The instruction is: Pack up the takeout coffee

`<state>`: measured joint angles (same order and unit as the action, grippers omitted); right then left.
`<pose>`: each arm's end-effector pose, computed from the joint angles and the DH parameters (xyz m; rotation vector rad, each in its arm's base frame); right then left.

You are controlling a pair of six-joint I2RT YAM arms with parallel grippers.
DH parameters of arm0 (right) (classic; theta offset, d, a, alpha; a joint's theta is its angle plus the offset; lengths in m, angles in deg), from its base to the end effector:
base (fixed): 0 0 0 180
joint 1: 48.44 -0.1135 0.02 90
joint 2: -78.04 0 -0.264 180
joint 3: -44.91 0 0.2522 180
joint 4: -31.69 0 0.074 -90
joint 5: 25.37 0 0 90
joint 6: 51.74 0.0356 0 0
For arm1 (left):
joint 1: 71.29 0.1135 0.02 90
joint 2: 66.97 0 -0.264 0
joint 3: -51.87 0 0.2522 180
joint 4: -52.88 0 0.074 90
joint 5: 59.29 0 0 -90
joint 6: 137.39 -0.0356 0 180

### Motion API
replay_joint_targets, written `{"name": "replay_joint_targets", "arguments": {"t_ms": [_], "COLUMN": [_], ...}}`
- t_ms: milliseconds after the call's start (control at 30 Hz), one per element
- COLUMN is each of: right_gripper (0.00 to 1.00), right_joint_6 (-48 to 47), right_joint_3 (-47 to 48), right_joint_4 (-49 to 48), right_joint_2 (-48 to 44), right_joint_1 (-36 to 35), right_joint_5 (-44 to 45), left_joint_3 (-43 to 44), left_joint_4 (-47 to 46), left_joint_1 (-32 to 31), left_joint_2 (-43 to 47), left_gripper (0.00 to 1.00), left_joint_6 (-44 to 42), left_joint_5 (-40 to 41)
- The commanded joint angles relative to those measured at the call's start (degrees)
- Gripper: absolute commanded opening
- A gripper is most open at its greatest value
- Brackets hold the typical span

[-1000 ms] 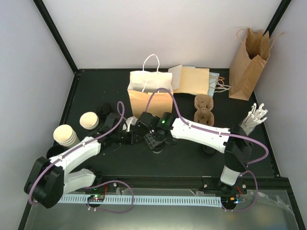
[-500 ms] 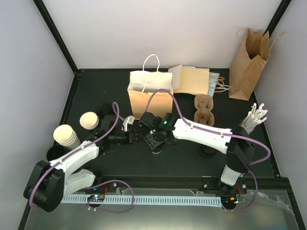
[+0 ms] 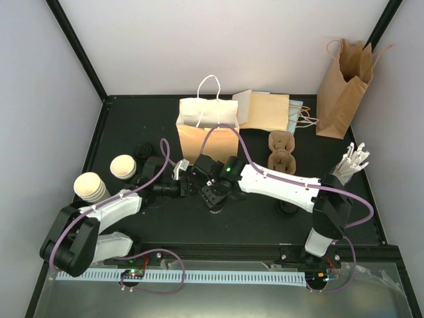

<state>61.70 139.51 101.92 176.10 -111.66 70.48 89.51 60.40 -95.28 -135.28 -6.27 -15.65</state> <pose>0.1562 0.3014 0.2547 -0.9533 2.6964 0.1749 0.1876 -0.1117 0.1692 0.1349 2.4255 -1.4799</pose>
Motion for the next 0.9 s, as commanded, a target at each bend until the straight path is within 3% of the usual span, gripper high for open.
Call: {"name": "replay_joint_targets", "arguments": {"t_ms": [0, 333, 867], "right_gripper": [0.72, 0.72, 0.71], "right_joint_6": [-1.8, -5.6, 3.8], "right_joint_3": [-4.3, -10.1, -19.0], "right_joint_4": [0.2, -5.0, -11.5], "right_joint_2": [3.8, 4.0, -2.8], "right_joint_1": [-0.8, -1.2, -1.3], "right_joint_5": [-9.3, -12.4, -11.0], "left_joint_3": [0.7, 3.7, 5.7], "left_joint_4": [-1.1, 4.6, 7.9], "left_joint_1": [0.0, -0.1, 0.3], "left_joint_2": [-3.6, -4.2, -4.6], "left_gripper": [0.32, 0.31, 0.62], "left_joint_6": [-0.8, -5.8, -10.3], "left_joint_5": [1.4, 1.9, 1.2]}}
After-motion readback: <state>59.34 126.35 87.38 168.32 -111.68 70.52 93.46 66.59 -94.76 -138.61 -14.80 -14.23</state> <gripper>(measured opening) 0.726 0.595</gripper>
